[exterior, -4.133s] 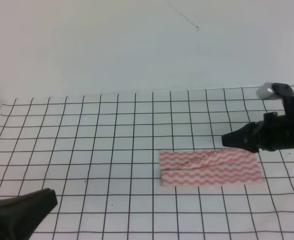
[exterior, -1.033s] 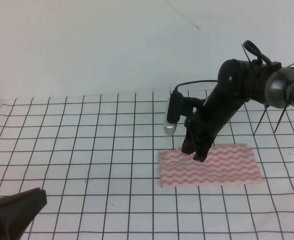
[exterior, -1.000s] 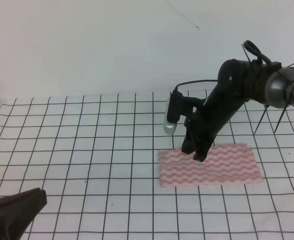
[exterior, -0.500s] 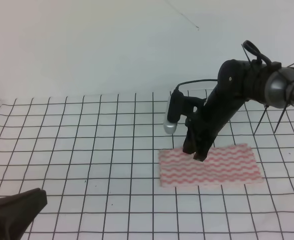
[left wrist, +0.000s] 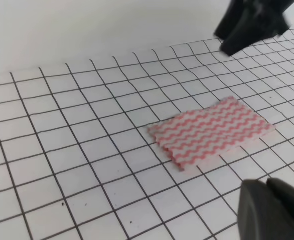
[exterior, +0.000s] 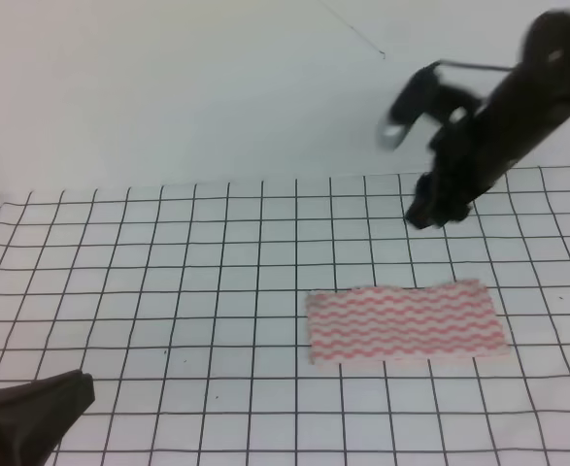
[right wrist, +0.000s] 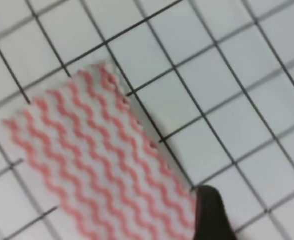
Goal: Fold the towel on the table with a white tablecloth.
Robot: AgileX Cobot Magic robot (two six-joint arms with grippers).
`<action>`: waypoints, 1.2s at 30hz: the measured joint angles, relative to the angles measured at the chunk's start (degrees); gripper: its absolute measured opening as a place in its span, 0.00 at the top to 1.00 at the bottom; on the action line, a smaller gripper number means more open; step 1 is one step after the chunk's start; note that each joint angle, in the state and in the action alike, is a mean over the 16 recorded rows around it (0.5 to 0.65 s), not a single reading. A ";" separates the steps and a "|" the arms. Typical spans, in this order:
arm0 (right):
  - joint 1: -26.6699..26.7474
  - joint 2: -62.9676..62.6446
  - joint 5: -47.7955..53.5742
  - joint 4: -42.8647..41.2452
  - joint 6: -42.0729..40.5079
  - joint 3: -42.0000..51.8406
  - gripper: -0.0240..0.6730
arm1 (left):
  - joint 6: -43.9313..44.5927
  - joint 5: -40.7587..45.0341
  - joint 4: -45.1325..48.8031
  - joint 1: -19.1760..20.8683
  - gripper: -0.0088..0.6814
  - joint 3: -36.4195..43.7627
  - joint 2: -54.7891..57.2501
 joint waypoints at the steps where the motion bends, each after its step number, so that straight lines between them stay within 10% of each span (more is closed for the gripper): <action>1: -1.35 -0.78 1.08 1.65 0.77 0.26 0.41 | 0.00 -0.06 -0.06 0.00 0.99 0.00 0.00; 14: -15.69 -4.39 11.26 19.72 7.01 9.39 0.39 | 0.08 -0.75 -1.99 0.00 0.99 0.00 0.00; 36: -16.55 2.40 6.66 15.57 16.87 14.00 0.41 | -0.01 -0.16 -2.54 0.00 0.99 0.00 0.00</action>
